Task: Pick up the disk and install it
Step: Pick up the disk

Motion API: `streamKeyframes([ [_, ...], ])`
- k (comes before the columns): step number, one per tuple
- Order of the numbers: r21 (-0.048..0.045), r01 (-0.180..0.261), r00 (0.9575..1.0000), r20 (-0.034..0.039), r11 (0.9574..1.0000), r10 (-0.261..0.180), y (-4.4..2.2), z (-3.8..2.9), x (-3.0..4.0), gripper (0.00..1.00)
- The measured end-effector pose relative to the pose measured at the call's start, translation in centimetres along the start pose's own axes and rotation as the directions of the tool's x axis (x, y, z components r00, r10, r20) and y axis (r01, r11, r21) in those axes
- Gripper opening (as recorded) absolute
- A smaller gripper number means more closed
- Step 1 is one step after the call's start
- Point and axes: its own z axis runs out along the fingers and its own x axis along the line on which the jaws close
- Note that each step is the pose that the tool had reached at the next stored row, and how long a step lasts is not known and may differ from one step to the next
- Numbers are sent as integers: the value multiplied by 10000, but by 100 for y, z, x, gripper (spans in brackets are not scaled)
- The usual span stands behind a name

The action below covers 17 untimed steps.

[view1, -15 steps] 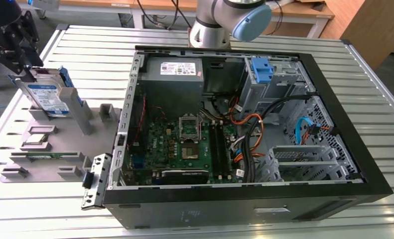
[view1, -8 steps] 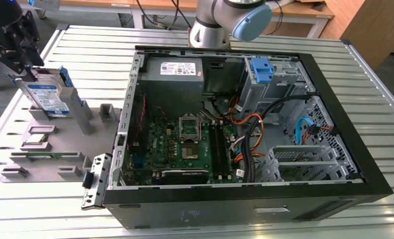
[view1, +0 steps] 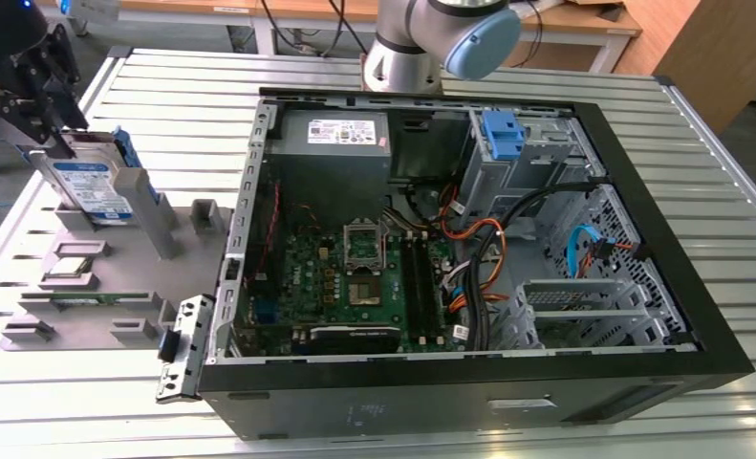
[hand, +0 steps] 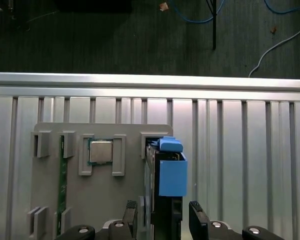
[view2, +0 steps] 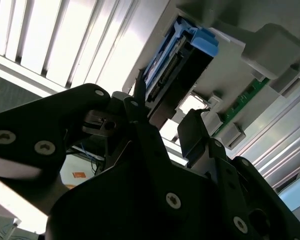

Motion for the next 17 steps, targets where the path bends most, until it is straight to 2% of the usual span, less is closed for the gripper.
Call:
streamKeyframes([
  [7,13,0,10000,1,10000,0,0,83,0,53],
  [12,80,5,10000,1,10000,-5,2,106,1,53],
  [17,102,6,10000,1,9999,-6,2,131,2,53],
])
